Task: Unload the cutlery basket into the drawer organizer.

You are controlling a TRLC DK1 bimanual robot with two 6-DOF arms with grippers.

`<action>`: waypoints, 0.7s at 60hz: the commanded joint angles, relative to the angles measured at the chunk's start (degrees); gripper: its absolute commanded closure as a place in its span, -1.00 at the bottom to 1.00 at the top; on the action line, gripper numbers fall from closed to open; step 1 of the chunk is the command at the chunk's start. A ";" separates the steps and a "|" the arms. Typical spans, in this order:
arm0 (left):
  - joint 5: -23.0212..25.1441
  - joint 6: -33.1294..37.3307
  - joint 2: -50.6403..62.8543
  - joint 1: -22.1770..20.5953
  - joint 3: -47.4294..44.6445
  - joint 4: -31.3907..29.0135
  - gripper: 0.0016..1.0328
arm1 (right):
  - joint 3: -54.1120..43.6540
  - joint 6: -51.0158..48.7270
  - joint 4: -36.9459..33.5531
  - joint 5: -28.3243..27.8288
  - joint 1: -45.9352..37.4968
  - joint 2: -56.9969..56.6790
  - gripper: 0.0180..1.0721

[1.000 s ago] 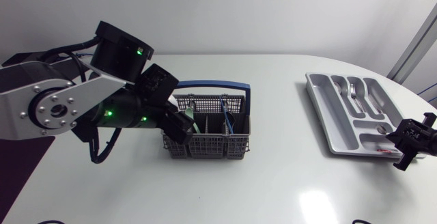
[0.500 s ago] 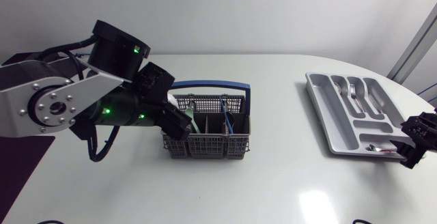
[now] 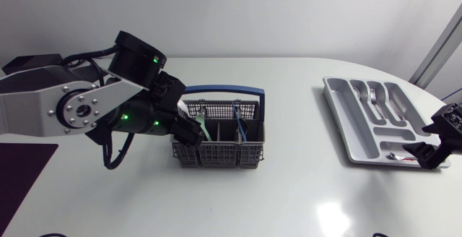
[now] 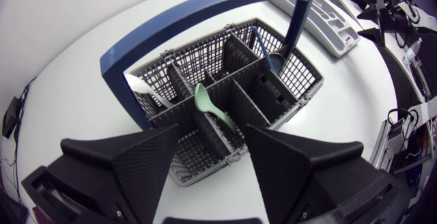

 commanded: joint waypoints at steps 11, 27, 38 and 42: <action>-0.34 -1.41 4.47 1.57 2.98 1.75 -0.25 | -5.62 10.73 -5.97 2.27 10.68 -14.45 -0.79; -0.43 -2.03 7.28 2.28 2.28 8.51 -0.06 | -7.91 18.20 -8.43 7.37 22.28 -22.71 -0.79; -0.52 -3.43 10.27 2.01 2.72 10.80 0.19 | -9.31 19.96 -8.16 8.34 25.09 -23.76 -0.79; -0.52 -3.43 11.24 1.84 2.89 10.80 0.19 | -9.58 19.96 -8.16 8.34 25.27 -24.03 -0.79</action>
